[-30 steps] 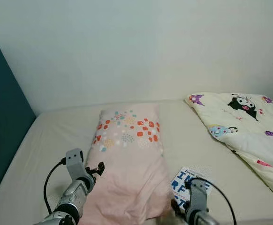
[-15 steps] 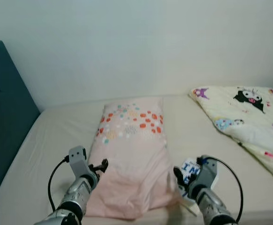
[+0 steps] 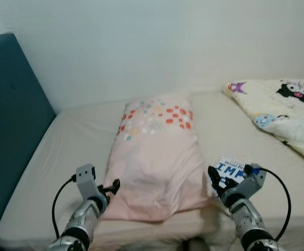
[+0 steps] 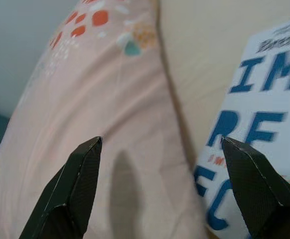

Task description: Clean up the room

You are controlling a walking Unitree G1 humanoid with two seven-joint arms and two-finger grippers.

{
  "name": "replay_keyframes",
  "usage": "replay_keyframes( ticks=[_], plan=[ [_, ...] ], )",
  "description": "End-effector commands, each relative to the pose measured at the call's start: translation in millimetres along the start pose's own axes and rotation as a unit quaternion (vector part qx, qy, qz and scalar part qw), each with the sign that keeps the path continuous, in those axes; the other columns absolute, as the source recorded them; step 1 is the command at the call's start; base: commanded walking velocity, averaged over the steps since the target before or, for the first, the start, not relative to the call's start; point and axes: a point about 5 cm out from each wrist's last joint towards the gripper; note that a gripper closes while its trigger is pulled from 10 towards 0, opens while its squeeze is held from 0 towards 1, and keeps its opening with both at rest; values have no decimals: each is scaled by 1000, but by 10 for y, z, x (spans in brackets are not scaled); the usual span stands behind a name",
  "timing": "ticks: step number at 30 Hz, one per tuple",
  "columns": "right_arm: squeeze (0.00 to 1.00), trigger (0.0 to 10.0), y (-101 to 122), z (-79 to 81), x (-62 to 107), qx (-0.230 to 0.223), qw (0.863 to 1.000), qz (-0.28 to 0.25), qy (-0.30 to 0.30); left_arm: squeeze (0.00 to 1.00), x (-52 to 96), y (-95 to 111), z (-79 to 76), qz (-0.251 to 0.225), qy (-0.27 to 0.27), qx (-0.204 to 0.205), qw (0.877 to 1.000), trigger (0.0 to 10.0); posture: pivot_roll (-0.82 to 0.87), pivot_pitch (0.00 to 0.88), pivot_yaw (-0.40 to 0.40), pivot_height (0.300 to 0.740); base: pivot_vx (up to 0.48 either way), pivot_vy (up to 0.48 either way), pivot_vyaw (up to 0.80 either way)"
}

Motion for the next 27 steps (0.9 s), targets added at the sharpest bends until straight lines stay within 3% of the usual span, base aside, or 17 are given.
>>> replay_keyframes(
  ticks=[1, 8, 15, 20, 23, 27],
  plan=[
    [0, 10000, 5, 60, -27, -13, 1000, -2, 19, 0, 29, -5, 69, 1, 3, -10, 1000, 10000, -48, 87, 126, 597, 0, 0, 0],
    [0, 10000, 56, 195, -77, 2, 997, -5, 78, 0, 61, -12, 94, -7, -12, -13, 1000, 10000, -7, 144, 141, 597, 0, 0, 0],
    [0, 10000, 146, 168, -111, 31, 998, -3, 54, 0, 102, -13, 142, -14, -20, -18, 1000, 10000, 35, 203, 154, 597, 0, 0, 0],
    [0, 10000, 414, 36, -133, 76, 996, -35, -23, 0, 170, 4, 196, -27, -32, -22, 999, 10000, 73, 233, 158, 597, 0, 0, 0],
    [0, 10000, 450, 40, -141, 75, 996, -41, -23, 0, 175, 11, 198, -28, -34, -22, 999, 10000, 73, 233, 158, 597, 0, 0, 0],
    [0, 10000, 506, 173, -194, 63, 996, -50, 31, 0, 176, 34, 178, -33, -40, -14, 999, 10000, 72, 240, 156, 597, 0, 0, 0]
  ],
)
Point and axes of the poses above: a point about 5 cm out from each wrist's last joint towards the gripper, its own x axis pointing back from the gripper into the wrist, its own y axis along the axis of the wrist's last joint, z = x × y, and after that the axes turned 2 degrees about -x, right-handed
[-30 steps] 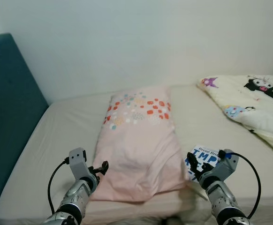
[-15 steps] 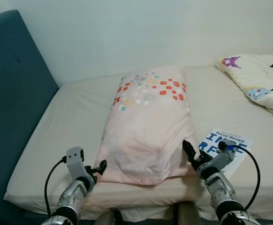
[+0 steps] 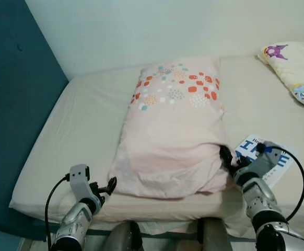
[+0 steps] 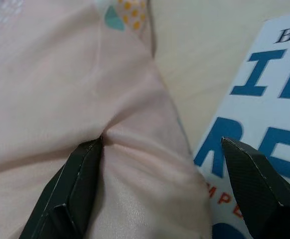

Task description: Clean up the room

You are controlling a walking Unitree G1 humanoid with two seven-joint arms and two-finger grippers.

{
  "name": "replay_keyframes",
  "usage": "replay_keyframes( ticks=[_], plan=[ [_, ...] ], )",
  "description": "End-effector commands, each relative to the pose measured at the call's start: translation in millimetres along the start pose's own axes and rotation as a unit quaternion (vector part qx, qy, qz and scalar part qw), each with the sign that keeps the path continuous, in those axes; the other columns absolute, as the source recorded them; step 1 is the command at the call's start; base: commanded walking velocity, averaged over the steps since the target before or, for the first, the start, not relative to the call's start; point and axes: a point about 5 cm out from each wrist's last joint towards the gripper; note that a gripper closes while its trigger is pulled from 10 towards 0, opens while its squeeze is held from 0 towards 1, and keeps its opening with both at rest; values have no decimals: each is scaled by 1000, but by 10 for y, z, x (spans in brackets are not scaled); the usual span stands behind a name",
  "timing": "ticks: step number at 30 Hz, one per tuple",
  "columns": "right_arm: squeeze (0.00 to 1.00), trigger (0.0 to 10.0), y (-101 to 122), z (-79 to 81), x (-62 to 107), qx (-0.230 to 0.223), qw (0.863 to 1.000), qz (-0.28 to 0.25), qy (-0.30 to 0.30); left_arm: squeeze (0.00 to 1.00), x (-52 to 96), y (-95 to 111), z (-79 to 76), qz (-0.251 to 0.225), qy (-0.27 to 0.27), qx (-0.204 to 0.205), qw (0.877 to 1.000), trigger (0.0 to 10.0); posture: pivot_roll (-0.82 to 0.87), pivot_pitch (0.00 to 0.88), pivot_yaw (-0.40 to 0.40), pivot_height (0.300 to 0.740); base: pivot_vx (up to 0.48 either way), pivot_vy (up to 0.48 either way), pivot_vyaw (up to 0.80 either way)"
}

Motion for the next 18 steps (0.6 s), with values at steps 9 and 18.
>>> replay_keyframes(
  ticks=[9, 18],
  plan=[
    [0, 10000, -44, 296, -91, -13, 996, 7, 87, 0, 27, 47, -167, -6, -85, 82, 993, 10000, 69, 257, 158, 597, 0, 0, 0],
    [0, 3373, -133, 210, -80, 35, 998, 49, 21, 0, 24, 140, -572, 14, -226, 147, 963, 10000, 55, 264, 161, 597, 0, 0, 0]
  ],
)
Point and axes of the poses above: a point about 5 cm out from each wrist's last joint towards the gripper, its own x axis pointing back from the gripper into the wrist, its own y axis along the axis of the wrist's last joint, z = x × y, and after that the axes turned 2 degrees about -x, right-handed
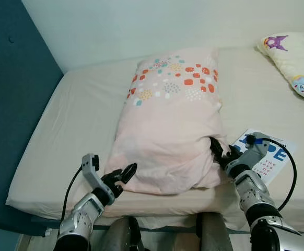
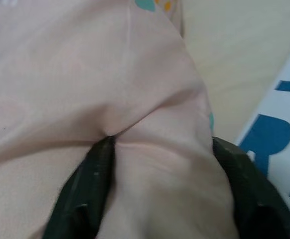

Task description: Clean up the room

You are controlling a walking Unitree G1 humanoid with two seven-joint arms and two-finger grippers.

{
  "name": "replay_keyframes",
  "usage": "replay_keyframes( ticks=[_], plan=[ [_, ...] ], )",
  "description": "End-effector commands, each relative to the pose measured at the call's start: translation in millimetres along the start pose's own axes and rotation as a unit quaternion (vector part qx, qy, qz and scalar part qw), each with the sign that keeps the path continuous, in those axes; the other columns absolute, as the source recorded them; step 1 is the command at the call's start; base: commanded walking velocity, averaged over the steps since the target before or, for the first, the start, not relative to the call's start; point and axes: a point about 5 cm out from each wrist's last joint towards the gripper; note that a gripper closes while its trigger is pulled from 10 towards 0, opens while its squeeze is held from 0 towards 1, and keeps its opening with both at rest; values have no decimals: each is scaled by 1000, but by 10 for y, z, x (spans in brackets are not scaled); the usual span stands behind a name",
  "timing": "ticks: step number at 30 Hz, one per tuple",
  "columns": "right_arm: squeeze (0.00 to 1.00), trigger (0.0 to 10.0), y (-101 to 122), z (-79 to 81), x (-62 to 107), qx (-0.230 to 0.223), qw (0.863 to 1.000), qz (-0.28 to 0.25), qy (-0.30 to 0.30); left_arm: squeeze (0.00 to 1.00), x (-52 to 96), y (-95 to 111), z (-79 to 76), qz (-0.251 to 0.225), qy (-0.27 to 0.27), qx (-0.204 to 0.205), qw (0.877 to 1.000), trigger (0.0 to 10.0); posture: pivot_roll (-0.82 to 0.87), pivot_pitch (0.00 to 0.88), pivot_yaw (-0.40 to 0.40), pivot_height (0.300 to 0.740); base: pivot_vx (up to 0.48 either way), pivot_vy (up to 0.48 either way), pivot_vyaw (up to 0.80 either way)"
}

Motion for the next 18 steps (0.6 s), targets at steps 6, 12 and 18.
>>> replay_keyframes(
  ticks=[6, 12, 18],
  plan=[
    [0, 0, -179, -18, 48, 3, 999, 40, -16, 0, -31, -43, -51, 17, -24, 21, 999, 10000, 29, 268, 161, 597, 0, 0, 0],
    [0, 0, -237, -2, 85, -7, 999, 37, -4, 0, -161, 85, -86, -1, -16, 6, 1000, 10000, 6, 266, 162, 597, 0, 0, 0],
    [0, 0, -167, 7, 103, -45, 999, -6, 13, 0, -207, 164, -98, -19, 6, -5, 1000, 10000, -14, 243, 150, 597, 0, 0, 0]
  ],
)
Point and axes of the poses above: a point about 5 cm out from each wrist's last joint towards the gripper, its own x axis pointing back from the gripper into the wrist, its own y axis along the axis of the wrist's last joint, z = x × y, and after that the axes turned 2 degrees about -x, right-handed
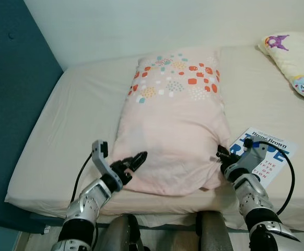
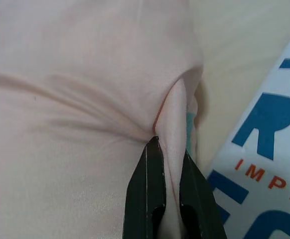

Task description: Clean up the room

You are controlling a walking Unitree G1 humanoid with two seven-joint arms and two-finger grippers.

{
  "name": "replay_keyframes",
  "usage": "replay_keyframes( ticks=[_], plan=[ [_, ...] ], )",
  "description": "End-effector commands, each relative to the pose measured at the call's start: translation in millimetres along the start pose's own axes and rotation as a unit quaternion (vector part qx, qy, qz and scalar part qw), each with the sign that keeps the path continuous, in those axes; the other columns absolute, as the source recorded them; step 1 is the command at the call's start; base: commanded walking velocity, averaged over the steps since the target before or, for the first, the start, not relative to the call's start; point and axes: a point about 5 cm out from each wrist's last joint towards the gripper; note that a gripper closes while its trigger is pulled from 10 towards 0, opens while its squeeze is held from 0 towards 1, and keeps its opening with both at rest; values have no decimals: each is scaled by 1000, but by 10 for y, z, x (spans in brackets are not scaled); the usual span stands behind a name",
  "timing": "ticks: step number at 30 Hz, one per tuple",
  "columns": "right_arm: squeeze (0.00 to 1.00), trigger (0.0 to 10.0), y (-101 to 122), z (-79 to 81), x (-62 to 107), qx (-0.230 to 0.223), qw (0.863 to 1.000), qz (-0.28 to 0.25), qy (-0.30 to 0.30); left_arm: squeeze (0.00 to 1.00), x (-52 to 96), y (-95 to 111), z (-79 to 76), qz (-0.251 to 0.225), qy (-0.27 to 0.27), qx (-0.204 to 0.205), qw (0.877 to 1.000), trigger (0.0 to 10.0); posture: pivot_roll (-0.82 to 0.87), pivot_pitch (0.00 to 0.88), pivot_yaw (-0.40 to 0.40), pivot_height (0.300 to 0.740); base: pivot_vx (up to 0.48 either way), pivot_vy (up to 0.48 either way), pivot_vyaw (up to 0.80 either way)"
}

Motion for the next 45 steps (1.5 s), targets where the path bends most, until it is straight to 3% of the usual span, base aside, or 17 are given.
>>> replay_keyframes(
  ticks=[1, 5, 8, 11, 14, 16, 17, 18, 19, 20, 21, 23, 26, 27, 37, 45],
  plan=[
    [0, 0, -85, -11, 39, -21, 1000, 8, 0, 0, 82, -93, 79, 6, 27, 9, 1000, 10000, -14, 243, 150, 597, 0, 0, 0],
    [0, 0, 88, 105, -60, -25, 999, -23, 30, 0, 207, -176, 155, 10, 56, -5, 998, 10000, -15, 207, 125, 597, 0, 0, 0],
    [0, 0, 101, 113, -67, -24, 999, -25, 31, 0, 219, -180, 162, 10, 59, -8, 998, 10000, -15, 207, 125, 597, 0, 0, 0],
    [0, 0, 94, 62, -78, 1, 1000, -11, -10, 0, 350, -180, 308, 8, 108, -58, 992, 10000, -17, 157, 96, 597, 0, 0, 0],
    [0, 0, 94, 62, -78, 1, 1000, -11, -10, 0, 350, -180, 308, 8, 108, -58, 992, 10000, -17, 157, 96, 597, 0, 0, 0],
    [0, 0, -3, 28, -54, 19, 999, 16, -31, 0, 496, -118, 480, -9, 161, -73, 984, 10000, -11, 120, 74, 597, 0, 0, 0],
    [0, 0, -3, 28, -54, 19, 999, 16, -31, 0, 496, -118, 480, -9, 161, -73, 984, 10000, -11, 120, 74, 597, 0, 0, 0],
    [0, 0, -99, 32, -20, 19, 999, 33, -26, 0, 655, -27, 638, -31, 208, -73, 975, 10000, -6, 95, 57, 597, 0, 0, 0],
    [0, 0, -99, 32, -20, 19, 999, 33, -26, 0, 655, -27, 638, -31, 208, -73, 975, 10000, -6, 95, 57, 597, 0, 0, 0],
    [0, 0, -193, 51, 17, 19, 999, 45, -13, 0, 832, 69, 788, -55, 256, -71, 962, 10000, -2, 77, 43, 597, 0, 0, 0],
    [0, 0, -193, 51, 17, 19, 999, 45, -13, 0, 832, 69, 788, -55, 256, -71, 962, 10000, -2, 77, 43, 597, 0, 0, 0],
    [0, 0, -303, 102, 49, 12, 998, 61, 12, 0, 1120, 204, 984, -89, 325, -73, 938, 10000, 2, 40, 22, 607, 0, 0, 0],
    [0, 0, -306, 127, 38, 7, 998, 62, 19, 0, 1190, 227, 1027, -97, 342, -73, 932, 10000, 2, 29, 16, 612, 0, 0, 0],
    [0, 0, -228, 202, -31, 0, 998, 51, 36, 0, 1272, 208, 1079, -99, 364, -75, 923, 10000, 0, 9, 9, 622, 0, 0, 0],
    [0, 0, 203, 394, -264, 8, 997, -2, 75, 0, 1366, -71, 1140, -63, 404, -74, 910, 10000, 6, 0, -19, 657, 0, 0, 0],
    [0, 0, 131, 398, -247, 11, 997, 10, 78, 0, 1410, -199, 1143, -47, 415, -75, 906, 10000, 18, 0, -22, 677, 0, 0, 0]
  ],
)
Point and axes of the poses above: a point about 5 cm out from each wrist's last joint towards the gripper, its own x axis pointing back from the gripper into the wrist, its own y axis along the axis of the wrist's last joint, z = x × y, and after that the axes turned 2 degrees about -x, right-handed
